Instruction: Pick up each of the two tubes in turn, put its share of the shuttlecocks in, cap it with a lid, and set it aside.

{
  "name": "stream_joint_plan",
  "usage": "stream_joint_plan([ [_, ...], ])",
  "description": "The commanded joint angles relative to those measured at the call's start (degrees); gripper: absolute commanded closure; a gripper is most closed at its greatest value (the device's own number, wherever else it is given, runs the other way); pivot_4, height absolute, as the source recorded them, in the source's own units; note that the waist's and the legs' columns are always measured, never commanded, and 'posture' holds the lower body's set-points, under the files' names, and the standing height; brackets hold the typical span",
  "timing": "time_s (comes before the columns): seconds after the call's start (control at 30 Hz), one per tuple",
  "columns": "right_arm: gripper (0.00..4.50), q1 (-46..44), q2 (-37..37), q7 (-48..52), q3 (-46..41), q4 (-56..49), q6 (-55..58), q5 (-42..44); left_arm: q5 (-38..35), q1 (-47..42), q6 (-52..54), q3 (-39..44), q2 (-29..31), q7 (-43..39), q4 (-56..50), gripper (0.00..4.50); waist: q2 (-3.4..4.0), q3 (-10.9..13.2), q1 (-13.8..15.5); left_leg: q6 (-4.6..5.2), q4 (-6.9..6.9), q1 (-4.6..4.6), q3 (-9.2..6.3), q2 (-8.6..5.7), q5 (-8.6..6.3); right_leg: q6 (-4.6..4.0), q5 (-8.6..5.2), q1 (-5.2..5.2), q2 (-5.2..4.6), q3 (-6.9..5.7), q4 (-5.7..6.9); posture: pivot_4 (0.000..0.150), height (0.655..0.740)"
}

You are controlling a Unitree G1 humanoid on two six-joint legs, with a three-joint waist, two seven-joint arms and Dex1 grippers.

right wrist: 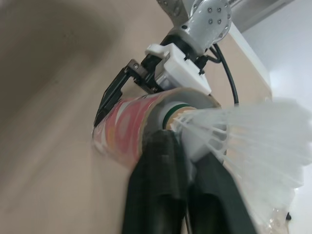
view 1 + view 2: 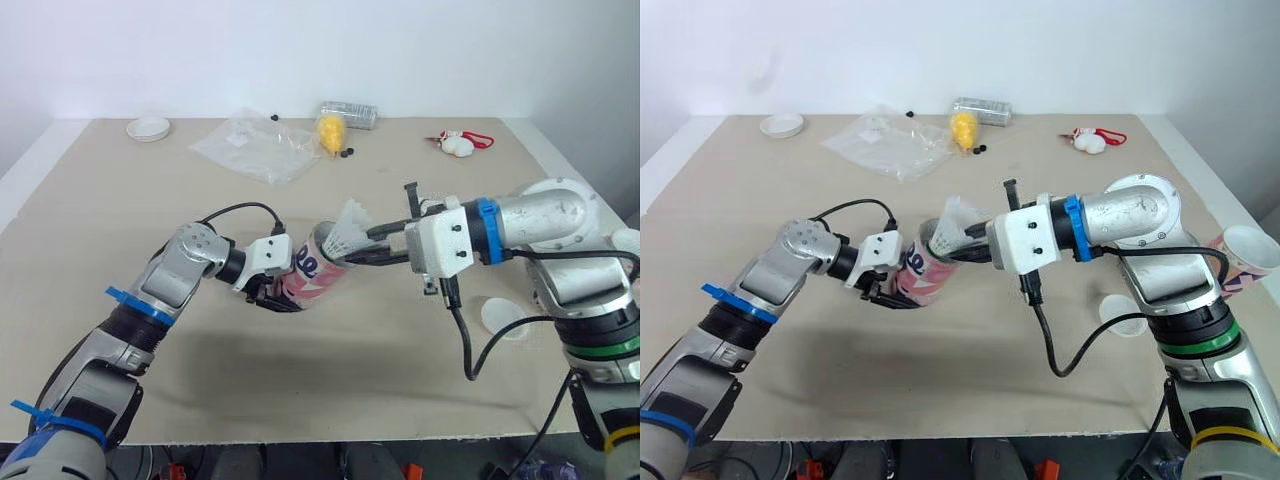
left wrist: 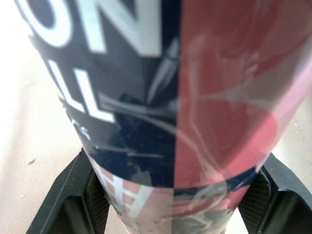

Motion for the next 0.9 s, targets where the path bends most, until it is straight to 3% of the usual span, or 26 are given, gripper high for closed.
stream_joint_plan([
  [0.03,2.01,-2.2,0.0,-0.5,-2.4,-0.9,3.8,2.6,0.4,1.1,0.9,0.2,0.8,0.2,-1.7,1.51,0.00,0.0,0.0,0.00,0.00,0.00,0.00,0.00,0.00,0.00,0.00,0.00,0.00,0.00,0.01,0.150,0.7400],
  [0.13,0.76,-2.0,0.0,-1.9,-4.8,-1.0,8.4,5.3,0.4,1.3,1.2,0.3,1.0,0.2,-2.0,1.51,0.00,0.0,0.0,0.00,0.01,0.00,0.00,0.00,0.00,-0.01,0.01,0.00,0.00,0.00,0.02,0.150,0.7400],
  [0.17,0.15,-1.7,0.1,-3.1,-6.3,-1.1,11.1,7.1,0.4,1.4,1.3,0.2,1.1,0.3,-2.1,1.51,0.00,0.0,0.0,0.00,0.01,0.01,0.00,0.00,0.00,-0.01,0.00,0.00,0.00,0.00,0.02,0.150,0.7400],
  [0.2,0.04,-1.2,0.9,-6.6,-9.3,-0.2,16.0,9.9,0.4,1.5,1.4,0.3,1.2,0.3,-2.2,1.51,0.00,0.0,0.0,0.00,0.00,0.00,0.00,0.00,0.00,-0.02,0.00,0.00,0.00,0.00,0.03,0.150,0.7400],
  [0.3,0.04,1.7,3.8,-19.4,-18.7,5.2,30.1,15.5,0.3,1.7,1.5,0.4,1.4,0.3,-2.4,1.51,-0.10,-0.1,0.0,0.00,0.00,0.00,-0.02,0.01,0.00,-0.05,0.01,0.02,0.00,-0.01,0.03,0.150,0.7400],
  [0.4,0.04,3.8,6.7,-30.3,-24.0,9.6,35.6,14.6,0.3,1.7,1.6,0.4,1.4,0.3,-2.5,1.51,-0.12,-0.1,0.0,0.00,0.02,0.01,-0.05,0.00,0.00,-0.20,0.11,0.03,-0.01,-0.02,0.04,0.150,0.7400],
  [0.5,0.04,8.9,10.3,-38.8,-26.5,14.3,32.1,10.2,0.2,1.6,1.7,0.4,1.3,0.3,-2.5,1.51,-0.11,-0.1,0.0,0.00,-0.03,0.04,-0.06,-0.01,0.00,-0.18,0.10,0.02,0.02,-0.02,0.05,0.150,0.7400],
  [0.6,0.04,11.0,12.3,-40.3,-25.1,18.2,28.5,7.9,0.3,1.3,1.7,0.4,1.1,0.3,-2.1,1.51,-0.09,-0.1,0.0,0.01,-0.05,0.03,-0.07,-0.01,0.00,-0.05,0.01,0.02,0.04,-0.02,0.06,0.150,0.7400],
  [0.9,0.04,6.6,16.3,-46.5,-23.5,35.8,19.4,1.8,0.1,1.9,2.3,0.7,1.6,0.5,-3.1,1.51,0.01,0.0,-0.2,0.01,-0.01,0.04,-0.01,-0.02,0.01,0.02,0.07,0.02,0.04,0.04,0.05,0.150,0.7400],
])
